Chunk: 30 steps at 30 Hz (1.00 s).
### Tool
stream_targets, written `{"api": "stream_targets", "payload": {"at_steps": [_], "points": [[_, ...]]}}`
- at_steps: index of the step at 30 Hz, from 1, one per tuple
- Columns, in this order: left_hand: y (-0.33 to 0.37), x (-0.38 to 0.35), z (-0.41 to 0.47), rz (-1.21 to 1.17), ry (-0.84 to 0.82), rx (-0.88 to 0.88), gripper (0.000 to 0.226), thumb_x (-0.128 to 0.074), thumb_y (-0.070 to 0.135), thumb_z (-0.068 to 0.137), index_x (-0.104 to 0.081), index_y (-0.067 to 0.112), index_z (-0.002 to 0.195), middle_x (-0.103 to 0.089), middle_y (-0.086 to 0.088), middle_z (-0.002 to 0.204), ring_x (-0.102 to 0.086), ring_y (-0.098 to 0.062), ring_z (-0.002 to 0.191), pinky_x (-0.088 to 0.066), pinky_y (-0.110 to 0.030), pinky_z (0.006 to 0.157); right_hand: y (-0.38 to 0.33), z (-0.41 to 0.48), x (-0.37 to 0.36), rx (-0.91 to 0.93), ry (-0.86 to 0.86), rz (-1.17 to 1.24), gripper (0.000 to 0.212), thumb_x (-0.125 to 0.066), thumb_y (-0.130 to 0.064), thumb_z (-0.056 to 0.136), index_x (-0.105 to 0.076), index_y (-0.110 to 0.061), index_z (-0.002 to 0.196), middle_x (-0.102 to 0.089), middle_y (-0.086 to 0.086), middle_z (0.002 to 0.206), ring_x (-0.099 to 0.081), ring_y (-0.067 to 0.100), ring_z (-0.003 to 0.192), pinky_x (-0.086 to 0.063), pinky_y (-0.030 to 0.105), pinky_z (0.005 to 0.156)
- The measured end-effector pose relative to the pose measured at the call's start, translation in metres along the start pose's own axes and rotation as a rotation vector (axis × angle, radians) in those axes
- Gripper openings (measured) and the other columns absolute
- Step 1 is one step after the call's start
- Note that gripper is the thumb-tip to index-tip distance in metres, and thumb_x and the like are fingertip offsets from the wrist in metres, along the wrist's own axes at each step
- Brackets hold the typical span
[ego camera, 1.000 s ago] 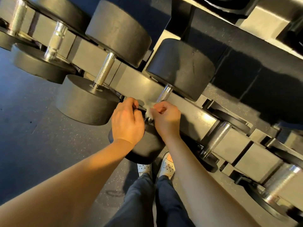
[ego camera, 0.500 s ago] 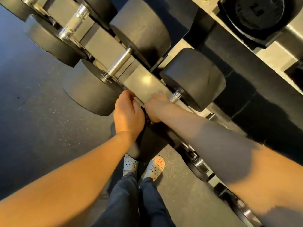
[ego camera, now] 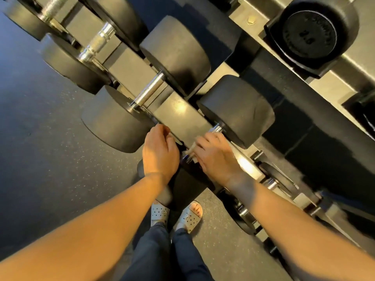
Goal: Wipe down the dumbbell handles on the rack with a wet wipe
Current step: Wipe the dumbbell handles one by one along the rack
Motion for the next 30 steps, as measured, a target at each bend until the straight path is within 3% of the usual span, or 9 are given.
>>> {"api": "stream_targets", "payload": {"at_steps": [3,6,8,16,19,22,24,27,30], "points": [[-0.001,-0.001,0.0,0.037,0.007,0.011,0.012,-0.042,0.018,0.096,-0.054,0.021,0.094,-0.056,0.003,0.09,-0.054,-0.019,0.087,-0.049,-0.04,0.077,0.041,-0.029,0.007,-0.385,0.073,0.139,0.014,-0.072,-0.019,0.089,-0.068,-0.014,0.101,-0.062,0.001,0.095,-0.057,0.018,0.085,-0.044,0.029,0.076],[-0.001,-0.001,-0.001,0.056,0.011,0.002,0.015,-0.043,0.013,0.097,-0.056,0.02,0.097,-0.058,0.003,0.093,-0.054,-0.017,0.089,-0.045,-0.033,0.078,0.078,-0.082,-0.022,-1.177,0.16,0.803,0.009,-0.063,-0.024,0.099,-0.065,-0.024,0.09,-0.066,-0.005,0.089,-0.064,0.009,0.079,-0.046,0.012,0.063],[-0.002,-0.001,0.0,0.054,0.01,0.007,0.015,-0.043,0.013,0.097,-0.056,0.02,0.095,-0.058,0.002,0.093,-0.054,-0.017,0.089,-0.042,-0.031,0.076,0.071,-0.097,-0.045,-1.493,0.343,1.226,0.013,-0.063,-0.019,0.099,-0.066,-0.022,0.087,-0.069,0.001,0.085,-0.067,0.009,0.073,-0.052,0.015,0.057],[-0.003,-0.001,0.0,0.052,-0.014,0.043,0.018,-0.039,0.023,0.09,-0.056,0.016,0.093,-0.056,0.0,0.091,-0.052,-0.021,0.086,-0.047,-0.04,0.076,0.011,-0.052,-0.05,-1.001,-0.293,1.038,0.017,-0.057,-0.015,0.101,-0.062,-0.02,0.085,-0.061,-0.008,0.088,-0.06,0.008,0.082,-0.043,0.018,0.063],[0.006,-0.005,-0.002,0.125,-0.077,-0.038,0.028,-0.038,0.023,0.093,-0.061,0.017,0.108,-0.06,0.001,0.103,-0.055,-0.018,0.097,-0.045,-0.033,0.084,0.022,-0.047,-0.031,-1.026,-0.193,1.152,0.018,-0.061,-0.014,0.096,-0.069,-0.017,0.079,-0.066,-0.001,0.088,-0.065,0.019,0.086,-0.054,0.034,0.075],[0.014,-0.009,-0.005,0.093,-0.172,-0.121,0.035,-0.045,0.013,0.101,-0.061,0.016,0.132,-0.061,0.003,0.123,-0.055,-0.013,0.114,-0.043,-0.026,0.094,0.022,-0.029,0.001,-0.948,-0.071,1.404,0.026,-0.064,-0.006,0.088,-0.072,-0.019,0.067,-0.059,0.002,0.076,-0.057,0.007,0.068,-0.045,0.024,0.064],[0.017,-0.01,-0.008,-0.033,-0.303,-0.09,0.037,-0.047,0.013,0.104,-0.061,0.021,0.137,-0.06,0.01,0.127,-0.053,-0.003,0.116,-0.042,-0.018,0.097,0.022,-0.021,0.011,-0.949,-0.07,1.572,0.015,-0.063,-0.013,0.079,-0.077,-0.007,0.082,-0.063,0.01,0.077,-0.058,0.015,0.068,-0.045,0.027,0.062],[0.027,-0.001,-0.013,-0.271,-0.463,0.013,0.03,-0.049,0.012,0.105,-0.072,0.025,0.118,-0.071,0.014,0.111,-0.063,0.002,0.101,-0.048,-0.011,0.088,0.018,-0.001,0.017,-0.917,-0.056,1.767,0.019,-0.057,-0.012,0.079,-0.074,-0.004,0.08,-0.068,0.018,0.082,-0.063,0.024,0.072,-0.052,0.031,0.065],[0.022,0.022,-0.001,-0.441,-0.455,0.134,0.023,-0.059,0.012,0.102,-0.076,0.026,0.096,-0.074,0.005,0.087,-0.069,-0.007,0.082,-0.056,-0.024,0.081,0.011,0.027,0.02,-0.884,-0.09,1.689,0.02,-0.054,-0.008,0.089,-0.072,-0.006,0.078,-0.067,0.018,0.082,-0.061,0.032,0.079,-0.052,0.039,0.07]]}}
Point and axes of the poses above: each hand's wrist, its own z-axis towards the middle knuckle, its own x-axis out of the back of the hand, y = z × x, the point moved 10 cm from there along z, towards the middle knuckle
